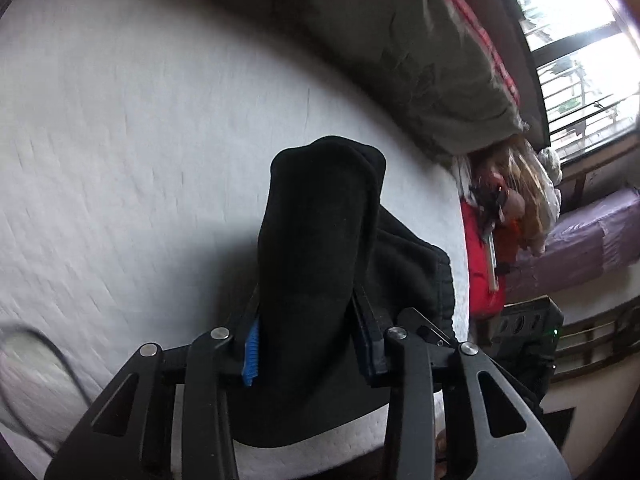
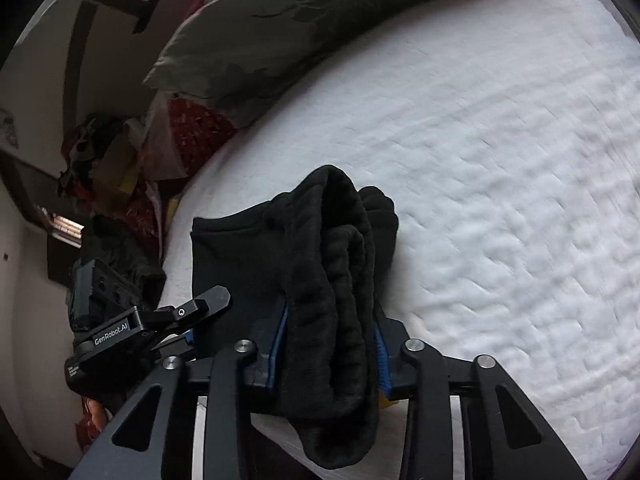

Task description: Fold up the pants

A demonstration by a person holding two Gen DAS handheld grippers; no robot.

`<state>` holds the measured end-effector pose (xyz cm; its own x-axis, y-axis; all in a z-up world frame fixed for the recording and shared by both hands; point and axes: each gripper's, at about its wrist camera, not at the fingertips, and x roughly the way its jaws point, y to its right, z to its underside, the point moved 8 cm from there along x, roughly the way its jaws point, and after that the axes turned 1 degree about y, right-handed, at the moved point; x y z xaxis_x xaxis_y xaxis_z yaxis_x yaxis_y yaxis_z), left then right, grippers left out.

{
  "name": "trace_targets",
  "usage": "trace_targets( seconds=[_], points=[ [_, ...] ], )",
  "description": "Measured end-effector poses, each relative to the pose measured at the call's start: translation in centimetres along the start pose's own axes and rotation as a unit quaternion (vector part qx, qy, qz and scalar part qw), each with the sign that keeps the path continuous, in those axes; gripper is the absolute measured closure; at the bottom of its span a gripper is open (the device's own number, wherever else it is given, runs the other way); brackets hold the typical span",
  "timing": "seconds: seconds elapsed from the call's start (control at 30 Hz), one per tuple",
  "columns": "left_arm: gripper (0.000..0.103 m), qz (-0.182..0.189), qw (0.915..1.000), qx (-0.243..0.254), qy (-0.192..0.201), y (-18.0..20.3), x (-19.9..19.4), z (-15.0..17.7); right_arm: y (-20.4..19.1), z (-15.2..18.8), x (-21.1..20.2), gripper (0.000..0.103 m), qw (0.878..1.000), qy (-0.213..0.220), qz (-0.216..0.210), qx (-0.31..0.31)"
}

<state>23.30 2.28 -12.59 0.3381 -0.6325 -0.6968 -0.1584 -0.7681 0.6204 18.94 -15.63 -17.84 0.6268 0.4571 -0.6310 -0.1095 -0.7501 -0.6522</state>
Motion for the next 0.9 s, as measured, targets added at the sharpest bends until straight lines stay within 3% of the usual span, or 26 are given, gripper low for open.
trace_targets(
  seconds=[0.17,0.33,0.4,0.47,0.57,0.63,0.8,0.9],
  points=[
    [0.068,-0.041,0.9984,0.01,0.038,-1.6,-0.8,-6.4,-4.0,-4.2,2.7,0.069,0.999,0.012,-0.035,0.003],
    [0.065,-0.129,0.9914,0.014,0.012,-5.7,1.9,-7.7,-6.5,-6.5,7.4,0.069,0.999,0.006,-0.029,-0.011],
    [0.057,-0.146,0.9892,0.01,-0.002,-6.9,3.2,-7.3,-6.3,-6.4,9.6,0.067,1.0,-0.009,-0.003,-0.023],
    [0.038,-0.155,0.9878,0.011,0.012,-7.4,3.2,-7.3,-5.4,-5.9,11.0,0.059,0.999,-0.019,0.02,-0.025],
    [0.033,-0.148,0.9886,0.008,0.024,-7.5,2.5,-7.5,-4.2,-6.0,10.3,0.048,1.0,-0.009,0.013,-0.009],
    [0.034,-0.147,0.9885,-0.002,0.036,-7.1,1.6,-7.7,-3.1,-6.4,9.4,0.046,1.0,-0.005,0.01,0.011],
    [0.034,-0.187,0.9781,-0.014,0.09,-7.0,-1.9,-6.8,-4.0,-6.6,6.7,0.044,1.0,0.009,0.023,-0.004],
    [0.034,-0.216,0.9716,-0.017,0.096,-7.2,-3.0,-4.9,-5.9,-5.9,3.8,0.039,0.999,0.028,0.021,-0.032]
  ],
)
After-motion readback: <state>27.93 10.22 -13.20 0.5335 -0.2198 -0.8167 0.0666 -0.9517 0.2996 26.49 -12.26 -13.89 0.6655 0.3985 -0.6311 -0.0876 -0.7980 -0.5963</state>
